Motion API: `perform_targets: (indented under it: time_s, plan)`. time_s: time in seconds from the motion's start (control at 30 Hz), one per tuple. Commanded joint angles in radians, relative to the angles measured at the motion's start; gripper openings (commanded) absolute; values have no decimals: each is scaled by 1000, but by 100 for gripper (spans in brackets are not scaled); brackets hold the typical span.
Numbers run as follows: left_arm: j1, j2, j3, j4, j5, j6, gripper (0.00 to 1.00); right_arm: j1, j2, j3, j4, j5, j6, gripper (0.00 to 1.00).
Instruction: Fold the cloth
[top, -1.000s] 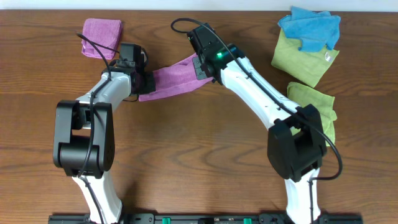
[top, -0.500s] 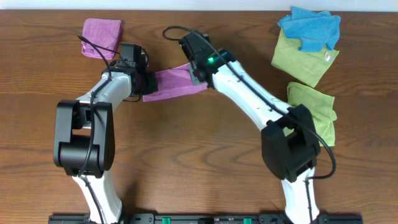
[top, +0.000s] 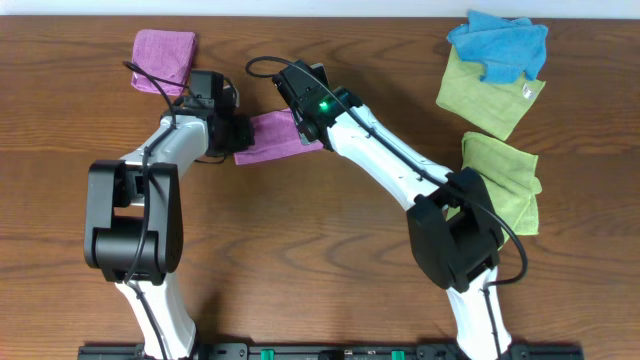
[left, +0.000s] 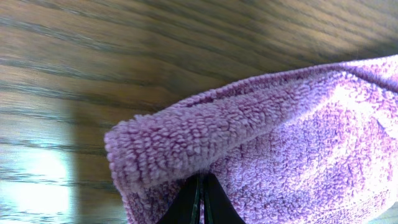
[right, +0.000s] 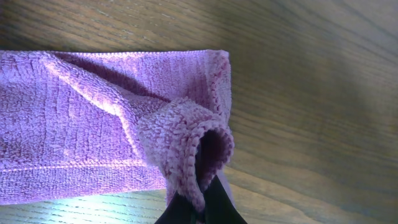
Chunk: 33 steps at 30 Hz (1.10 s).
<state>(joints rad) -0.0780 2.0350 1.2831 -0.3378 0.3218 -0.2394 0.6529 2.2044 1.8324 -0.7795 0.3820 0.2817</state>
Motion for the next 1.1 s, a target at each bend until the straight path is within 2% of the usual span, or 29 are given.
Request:
perform_targets:
  time_s: [0.0, 0.33, 0.53, 0.73, 1.07]
  plan:
    - [29, -12, 64, -10, -57, 0, 6, 5, 7, 13, 6, 2, 17, 2]
    - [153, -209, 136, -14, -76, 6, 6, 20, 7, 13, 41, -27, 16, 2]
    - [279, -298, 136, -119, -113, -1, 6, 77, 7, 13, 143, -127, -78, 2]
    - [334, -306, 136, -198, -111, -1, 6, 101, 10, 13, 197, -314, -138, 2]
    - [362, -306, 136, -196, -122, 0, 6, 127, 56, 13, 250, -525, -149, 2]
